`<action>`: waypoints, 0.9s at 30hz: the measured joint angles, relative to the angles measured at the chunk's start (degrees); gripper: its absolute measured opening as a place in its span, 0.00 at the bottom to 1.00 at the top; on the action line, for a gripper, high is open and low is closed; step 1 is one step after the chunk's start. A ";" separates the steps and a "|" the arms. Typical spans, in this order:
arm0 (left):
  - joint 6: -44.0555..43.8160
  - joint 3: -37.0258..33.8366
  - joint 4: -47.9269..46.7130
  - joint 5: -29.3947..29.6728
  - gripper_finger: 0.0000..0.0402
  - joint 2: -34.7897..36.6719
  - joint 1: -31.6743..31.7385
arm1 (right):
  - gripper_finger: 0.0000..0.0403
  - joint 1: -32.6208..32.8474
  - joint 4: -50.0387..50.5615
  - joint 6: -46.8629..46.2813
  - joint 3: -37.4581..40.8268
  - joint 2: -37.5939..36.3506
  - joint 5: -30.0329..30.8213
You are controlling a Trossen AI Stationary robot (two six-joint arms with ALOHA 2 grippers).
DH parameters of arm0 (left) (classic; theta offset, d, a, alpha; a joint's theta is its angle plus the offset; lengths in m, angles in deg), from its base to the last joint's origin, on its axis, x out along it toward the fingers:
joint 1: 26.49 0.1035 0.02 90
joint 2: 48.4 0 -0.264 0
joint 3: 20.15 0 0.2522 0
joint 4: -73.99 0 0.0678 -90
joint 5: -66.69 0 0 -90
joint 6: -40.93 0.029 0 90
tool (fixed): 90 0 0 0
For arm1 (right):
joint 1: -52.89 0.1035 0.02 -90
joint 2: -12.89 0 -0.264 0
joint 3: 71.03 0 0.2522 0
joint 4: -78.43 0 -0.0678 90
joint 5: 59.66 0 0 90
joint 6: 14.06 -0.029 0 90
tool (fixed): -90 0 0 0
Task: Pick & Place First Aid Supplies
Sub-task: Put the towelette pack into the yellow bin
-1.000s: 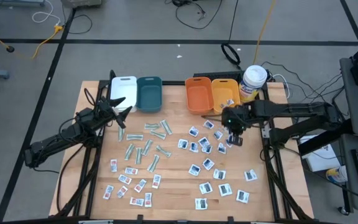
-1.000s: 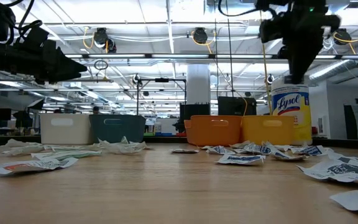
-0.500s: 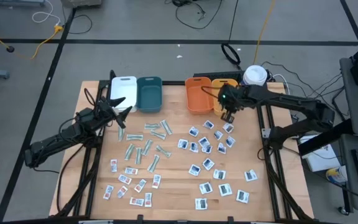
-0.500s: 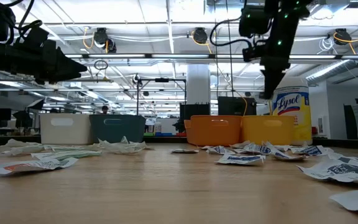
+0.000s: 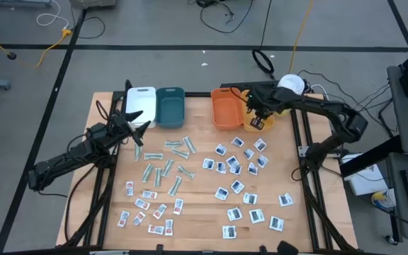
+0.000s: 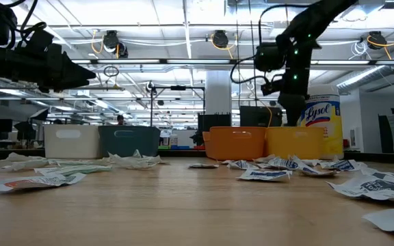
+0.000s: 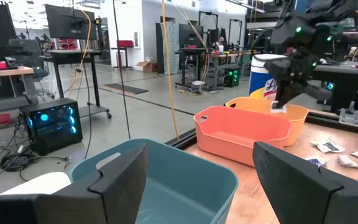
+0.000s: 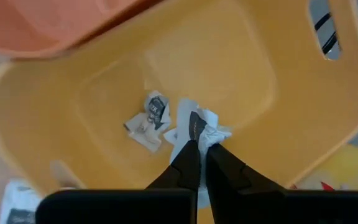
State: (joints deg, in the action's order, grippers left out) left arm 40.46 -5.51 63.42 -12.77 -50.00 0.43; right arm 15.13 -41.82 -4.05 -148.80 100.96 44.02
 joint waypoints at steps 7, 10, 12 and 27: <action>0.02 -0.01 0.01 0.00 0.74 -0.01 -0.02 | 0.03 -0.54 -2.12 1.84 0.00 3.41 -0.21; -0.01 0.01 0.01 0.00 0.74 0.01 -0.02 | 0.08 -0.52 -1.90 1.59 0.00 3.79 -0.25; 0.00 0.00 0.01 0.00 0.74 0.00 -0.02 | 0.12 -0.52 -1.88 1.72 0.00 3.70 -0.23; 0.01 -0.01 0.01 0.00 0.74 -0.01 0.00 | 0.47 -0.52 -1.25 -1.14 0.00 1.97 -0.30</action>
State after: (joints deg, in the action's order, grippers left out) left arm 40.47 -5.52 63.44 -12.77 -50.01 0.43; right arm 14.60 -43.06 -5.19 -148.80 102.93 43.73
